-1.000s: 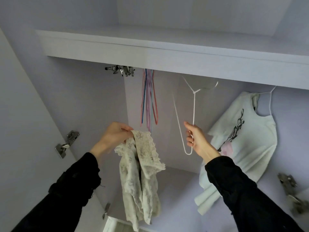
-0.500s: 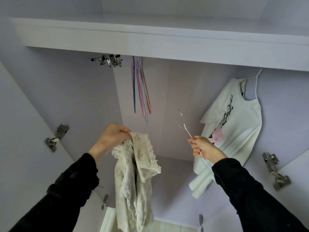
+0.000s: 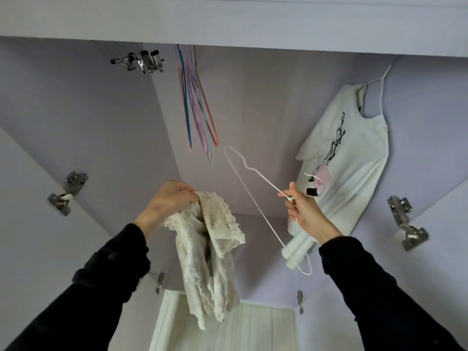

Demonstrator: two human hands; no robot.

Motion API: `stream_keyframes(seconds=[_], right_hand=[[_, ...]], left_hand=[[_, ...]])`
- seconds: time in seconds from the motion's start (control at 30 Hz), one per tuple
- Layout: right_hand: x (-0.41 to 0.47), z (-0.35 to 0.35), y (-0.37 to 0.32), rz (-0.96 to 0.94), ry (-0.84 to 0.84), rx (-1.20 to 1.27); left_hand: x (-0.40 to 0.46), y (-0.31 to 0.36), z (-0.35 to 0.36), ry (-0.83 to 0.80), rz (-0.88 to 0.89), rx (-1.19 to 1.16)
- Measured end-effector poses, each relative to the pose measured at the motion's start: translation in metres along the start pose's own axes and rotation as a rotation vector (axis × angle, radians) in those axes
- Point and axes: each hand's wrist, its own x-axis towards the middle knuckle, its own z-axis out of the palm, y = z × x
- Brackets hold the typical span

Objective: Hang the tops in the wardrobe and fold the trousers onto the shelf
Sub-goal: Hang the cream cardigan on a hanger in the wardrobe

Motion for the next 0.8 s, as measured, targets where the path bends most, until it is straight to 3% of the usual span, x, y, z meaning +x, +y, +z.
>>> stream_keyframes(seconds=[0.13, 0.3, 0.47, 0.6, 0.8], right_hand=[[-0.002, 0.001, 0.004, -0.02, 0.108, 0.041], [-0.009, -0.017, 0.004, -0.013, 0.06, 0.197], [-0.017, -0.019, 0.003, -0.029, -0.083, 0.034], [-0.023, -0.007, -0.007, -0.071, -0.164, -0.358], [-0.027, 0.016, -0.022, -0.253, -0.214, -0.58]], left_hand=[[0.003, 0.003, -0.004, -0.015, -0.057, 0.038], [0.004, 0.005, -0.01, 0.013, -0.078, 0.036], [0.012, 0.005, -0.02, 0.072, -0.028, 0.068], [0.015, 0.006, -0.025, 0.104, 0.073, 0.151], [0.01, 0.006, -0.027, 0.123, 0.245, 0.302]])
